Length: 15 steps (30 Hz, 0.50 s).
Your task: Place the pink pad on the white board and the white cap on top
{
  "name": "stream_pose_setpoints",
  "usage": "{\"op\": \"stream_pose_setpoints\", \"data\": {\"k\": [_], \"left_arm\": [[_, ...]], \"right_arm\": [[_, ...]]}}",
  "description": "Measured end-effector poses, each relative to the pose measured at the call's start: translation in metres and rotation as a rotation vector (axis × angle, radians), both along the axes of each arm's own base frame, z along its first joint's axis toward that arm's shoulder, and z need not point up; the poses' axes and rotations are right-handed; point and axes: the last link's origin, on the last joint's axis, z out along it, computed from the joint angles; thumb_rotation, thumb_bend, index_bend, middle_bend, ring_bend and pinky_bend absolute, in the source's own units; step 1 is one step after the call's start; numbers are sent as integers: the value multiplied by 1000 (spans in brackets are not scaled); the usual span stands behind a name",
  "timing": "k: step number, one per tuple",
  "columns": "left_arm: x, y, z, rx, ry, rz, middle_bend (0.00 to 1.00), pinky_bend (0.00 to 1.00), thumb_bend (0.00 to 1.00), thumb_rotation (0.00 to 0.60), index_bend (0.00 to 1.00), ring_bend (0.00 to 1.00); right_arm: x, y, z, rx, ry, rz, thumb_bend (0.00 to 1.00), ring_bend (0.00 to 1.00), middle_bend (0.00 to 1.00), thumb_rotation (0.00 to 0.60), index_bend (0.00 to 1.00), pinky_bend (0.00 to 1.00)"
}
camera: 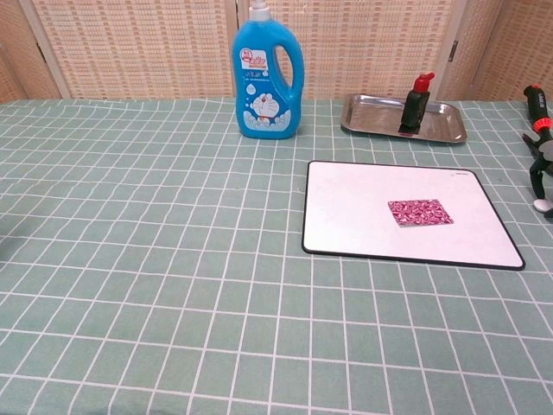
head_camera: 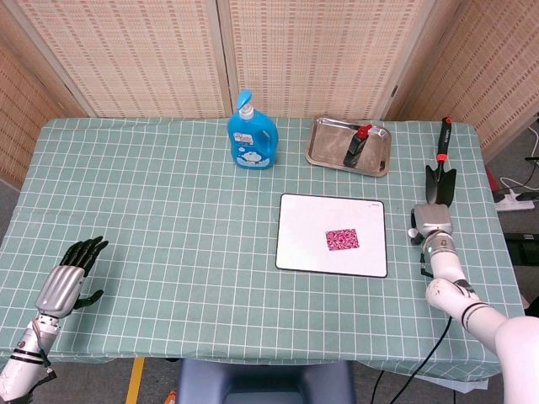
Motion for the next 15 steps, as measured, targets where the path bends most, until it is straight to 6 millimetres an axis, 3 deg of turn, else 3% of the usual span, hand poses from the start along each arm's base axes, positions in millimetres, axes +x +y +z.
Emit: {"op": "stream_pose_setpoints", "data": {"k": [10,15], "left_arm": [[-1,1,-1,-6,-3,5,0,0,183,600,0,0],[-1,1,0,-5,-5,4,0,0,182,600,0,0]], "right_arm": [[3,-1,2,-6,-14,6,242,832,972,600,552,753],[14,-1,0,-16,-54,33,242,832,972,600,553,753]]}}
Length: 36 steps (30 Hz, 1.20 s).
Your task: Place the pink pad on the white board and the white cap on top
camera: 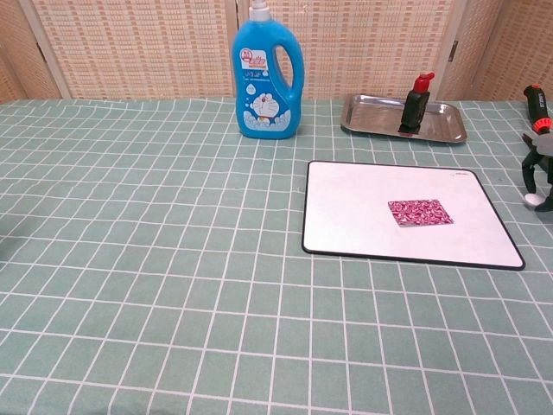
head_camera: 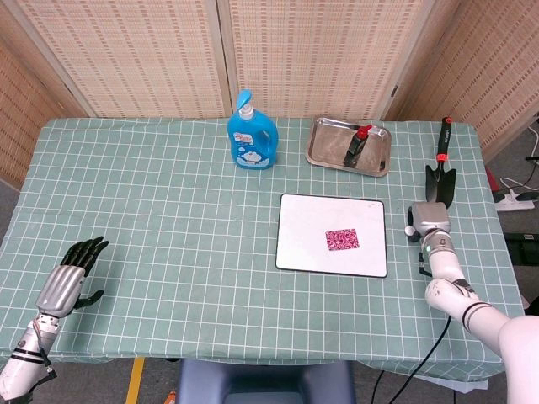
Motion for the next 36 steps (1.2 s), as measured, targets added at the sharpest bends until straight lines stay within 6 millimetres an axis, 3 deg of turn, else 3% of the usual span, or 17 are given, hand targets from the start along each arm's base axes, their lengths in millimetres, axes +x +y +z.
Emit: {"op": "stream_pose_setpoints", "data": {"k": [8,15,18,30,36], "left_arm": [[2,-1,4,12,-5,-7,0,0,183,600,0,0],[3,-2,8,22,-17,-13,0,0,182,600,0,0],[3,-2,10,27,-22,-14,0,0,182,600,0,0],[2,0,15,34,-36,-6,0,0,183,600,0,0],[2,-1,15,36,-37,-8,0,0,183,600,0,0]], "right_arm": [[40,3,-7,26,-100,122,251,832,972,600,556,753],[89,8,-24,71,-166,228,255,832,972,600,561,753],[100,7,-34,87,-168,238,261,832,972,600,561,752],[113,8,-67,133,-156,233,271,832,972,600,561,753],[114,7,-68,131,-151,235,271,832,972,600,560,753]]}}
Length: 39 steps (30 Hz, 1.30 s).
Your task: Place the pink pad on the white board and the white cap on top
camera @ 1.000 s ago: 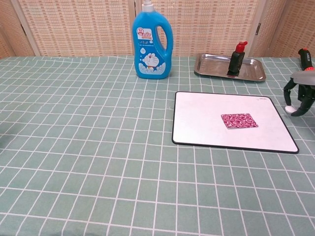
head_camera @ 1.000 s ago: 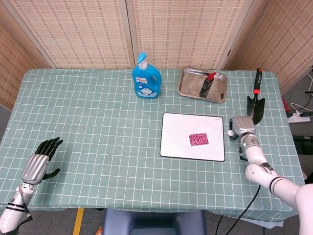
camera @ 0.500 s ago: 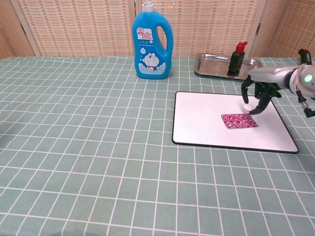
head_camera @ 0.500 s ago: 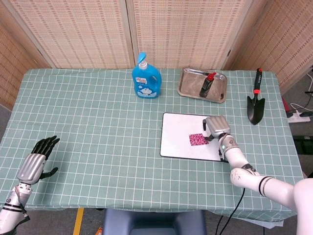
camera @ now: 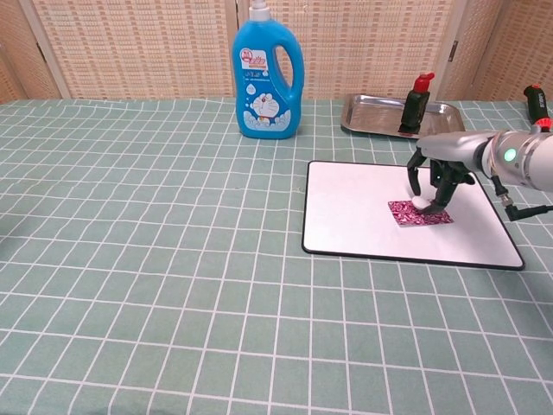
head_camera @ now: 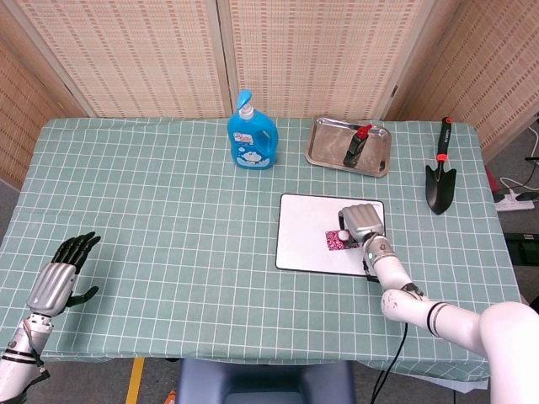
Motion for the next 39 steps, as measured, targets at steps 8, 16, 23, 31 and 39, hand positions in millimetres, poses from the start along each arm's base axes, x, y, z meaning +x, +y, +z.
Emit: {"op": "stream_pose_setpoints", "data": {"k": [8,16,23,31,39], "left_arm": [[0,0,0,0,-1,-1,0,0,183,600,0,0],[1,0,1,1,-3,-3,0,0,183,600,0,0],[0,1,2,3,-3,-1,0,0,183,600,0,0],[-3,0,-2,-5,26,2,0,0,182,600,0,0],[-6,1,-1,29,55,14,0,0,183,600,0,0]], "right_arm": [[0,1,2,5,8,0,108,824,972,600,488,754],[0,3,5,6,14,-5,0,820,972,600,391,754],[2,5,26,-38,13,13,0,820,972,600,391,754],[-40,34,123,-249,20,2,0,626,789,600,355,644],[-127,91,186,-580,-141,-5,0,238,400,600,321,454]]}}
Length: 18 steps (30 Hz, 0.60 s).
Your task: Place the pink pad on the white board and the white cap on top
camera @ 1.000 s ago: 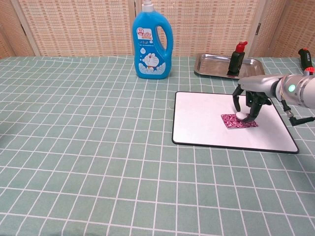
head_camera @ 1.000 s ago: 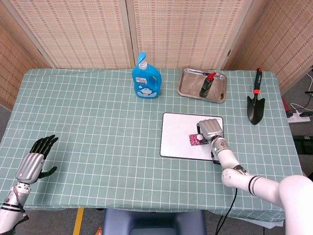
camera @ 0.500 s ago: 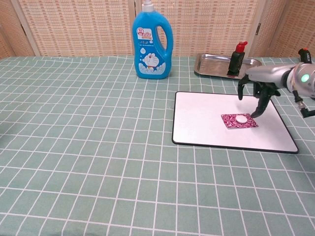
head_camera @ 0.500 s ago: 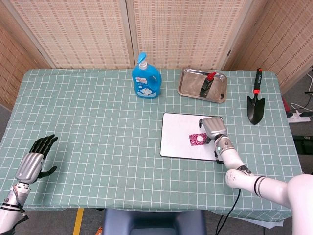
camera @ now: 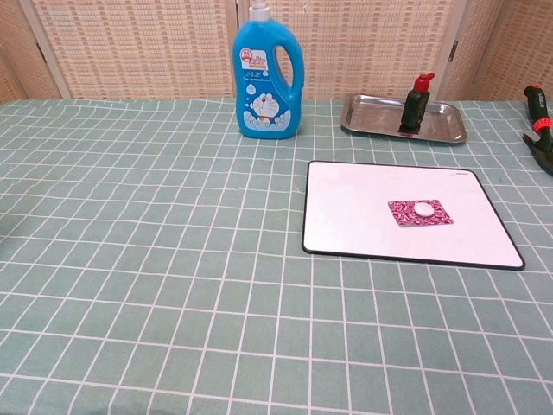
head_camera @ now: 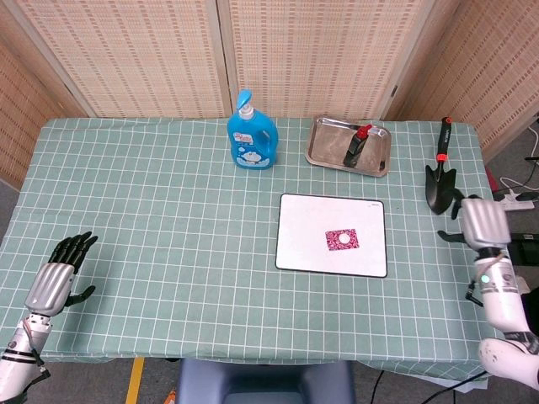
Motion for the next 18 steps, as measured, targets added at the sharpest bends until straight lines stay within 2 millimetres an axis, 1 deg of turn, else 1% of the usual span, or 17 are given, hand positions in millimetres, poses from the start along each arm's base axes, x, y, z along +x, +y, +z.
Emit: {"op": "stream_pose_setpoints", "data": {"k": [3,5,6,8,9,11,13,15,18], "left_arm": [[-4,0,0,4,12,16,0,0,182,600,0,0],[-6,0,0,7,18,26,0,0,182,600,0,0],[-7,1,0,8,20,29,0,0,182,600,0,0],[-10,1,0,10,26,36,0,0,183,600,0,0],[-11,1,0,11,27,39,0,0,183,600,0,0],[-13,1,0,10,31,46,0,0,182,600,0,0],[-15,2,0,10,38,49,0,0,182,600,0,0],[-16,2,-2,12,43,47,0,0,183,600,0,0],[-15,2,-4,20,56,35,0,0,183,600,0,0]], "right_arm": [[-36,22,21,-118,-38,19,0,146,330,600,296,309],[-55,37,31,-167,-45,27,0,101,289,600,279,234],[-66,47,36,-190,-49,30,0,88,276,600,276,212],[-78,61,38,-220,-51,36,0,26,212,600,238,117],[-84,69,36,-238,-49,38,0,9,182,600,211,75],[-88,78,30,-253,-50,42,0,0,109,600,133,9],[-89,82,27,-259,-59,53,0,0,70,600,89,0],[-91,85,27,-260,-59,65,0,0,49,600,72,0],[-95,88,25,-228,-51,73,0,0,3,551,9,0]]}}
